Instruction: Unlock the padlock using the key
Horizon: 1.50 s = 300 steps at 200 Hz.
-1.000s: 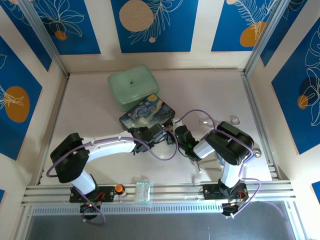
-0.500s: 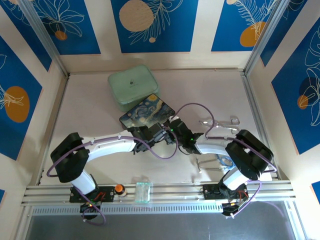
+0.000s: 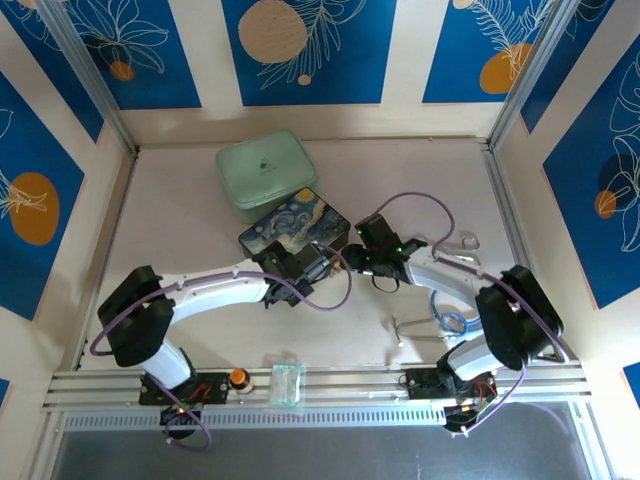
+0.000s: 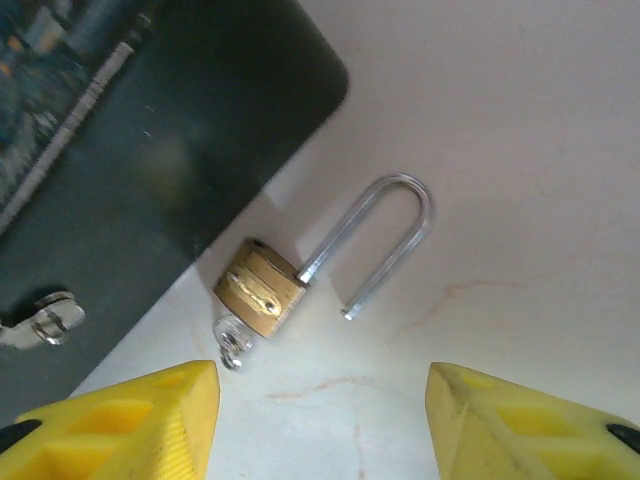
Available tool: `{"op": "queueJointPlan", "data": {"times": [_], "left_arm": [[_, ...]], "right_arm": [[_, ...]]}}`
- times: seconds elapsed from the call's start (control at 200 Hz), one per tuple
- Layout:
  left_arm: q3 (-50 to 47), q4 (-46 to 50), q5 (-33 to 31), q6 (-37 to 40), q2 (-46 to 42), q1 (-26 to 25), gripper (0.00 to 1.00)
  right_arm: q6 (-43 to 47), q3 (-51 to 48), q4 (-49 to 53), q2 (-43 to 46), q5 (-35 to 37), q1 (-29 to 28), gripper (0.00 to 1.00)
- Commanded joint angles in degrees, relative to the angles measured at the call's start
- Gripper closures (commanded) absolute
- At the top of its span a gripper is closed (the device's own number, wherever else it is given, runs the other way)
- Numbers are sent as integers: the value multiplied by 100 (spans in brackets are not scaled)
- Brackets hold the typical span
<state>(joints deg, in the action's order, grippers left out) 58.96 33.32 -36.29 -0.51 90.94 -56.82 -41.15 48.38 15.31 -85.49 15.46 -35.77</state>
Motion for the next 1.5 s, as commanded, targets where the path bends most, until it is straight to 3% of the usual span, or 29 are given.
{"op": "queueJointPlan", "data": {"times": [0.0, 0.2, 0.51, 0.835, 1.091, 1.281, 1.296, 1.316, 1.331, 1.496], "left_arm": [[-34, 489, -711, -850, 92, 1, 1], [-157, 418, -862, -1564, 174, 100, 1], [-543, 236, -888, -1837, -462, 508, 0], [-1163, -132, -444, -2196, -1343, 1146, 0], [-1249, -229, -135, -1920, -2172, 1332, 1], [-1721, -718, -31, -2097, -3389, 1573, 1], [-1796, -853, -20, -2064, -3507, 1605, 0], [-1918, -1056, 5, -1981, -3661, 1676, 1], [-2020, -1245, 14, -1888, -3765, 1719, 1], [-3596, -4278, -561, -670, -4305, 2150, 3]], "right_arm": [[-174, 579, 525, -554, 414, -234, 43], [-259, 1132, 666, -1535, 886, -326, 47], [-310, 1029, 953, -1874, 1180, -621, 49], [-507, 308, 1576, -1224, 1319, -959, 50], [-372, 176, 1598, -389, 1201, -1063, 50], [16, 74, 1495, 674, 1659, -1307, 37], [90, 39, 1437, 792, 1721, -1278, 32], [188, -7, 1335, 944, 1808, -1228, 6], [270, -48, 1259, 1047, 1851, -1161, 0], [1388, -254, 341, 1740, 1089, 306, 1]]}}
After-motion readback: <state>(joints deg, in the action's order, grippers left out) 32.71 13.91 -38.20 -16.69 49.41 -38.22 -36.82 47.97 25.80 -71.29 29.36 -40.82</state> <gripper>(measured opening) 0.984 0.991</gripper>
